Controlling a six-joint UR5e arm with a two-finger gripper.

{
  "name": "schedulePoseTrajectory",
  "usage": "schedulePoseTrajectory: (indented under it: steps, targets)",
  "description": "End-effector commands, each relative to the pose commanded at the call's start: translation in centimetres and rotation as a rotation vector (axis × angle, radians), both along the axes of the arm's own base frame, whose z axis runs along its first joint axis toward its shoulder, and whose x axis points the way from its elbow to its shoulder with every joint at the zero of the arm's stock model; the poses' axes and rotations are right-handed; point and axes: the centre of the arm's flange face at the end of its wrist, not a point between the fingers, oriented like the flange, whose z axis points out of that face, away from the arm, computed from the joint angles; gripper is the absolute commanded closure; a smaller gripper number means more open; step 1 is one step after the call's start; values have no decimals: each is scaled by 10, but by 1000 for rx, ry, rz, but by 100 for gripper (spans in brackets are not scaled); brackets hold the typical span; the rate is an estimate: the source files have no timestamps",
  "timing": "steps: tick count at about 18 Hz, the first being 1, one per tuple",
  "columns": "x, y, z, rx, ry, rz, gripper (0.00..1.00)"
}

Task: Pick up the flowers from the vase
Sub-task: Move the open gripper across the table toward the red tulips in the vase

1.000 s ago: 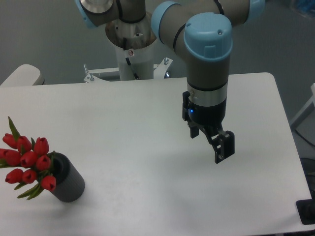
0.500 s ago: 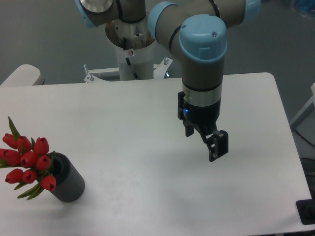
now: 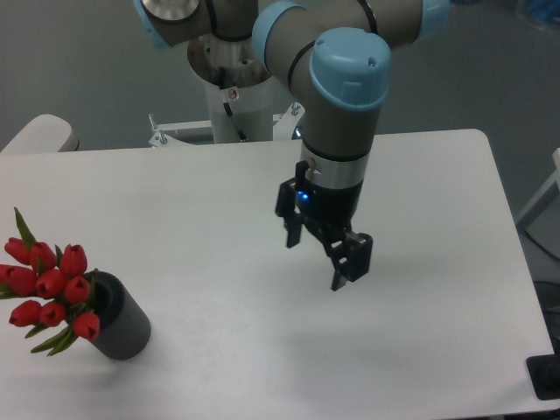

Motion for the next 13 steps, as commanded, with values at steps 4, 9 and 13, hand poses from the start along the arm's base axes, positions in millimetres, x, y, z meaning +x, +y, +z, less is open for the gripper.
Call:
schedulePoseTrajectory:
  steps: [4, 9, 13]
  targets:
    - [21, -4, -7, 38, -81, 11, 0]
    - [62, -9, -40, 132, -162, -1, 0]
    - [97, -9, -65, 225, -265, 3, 0]
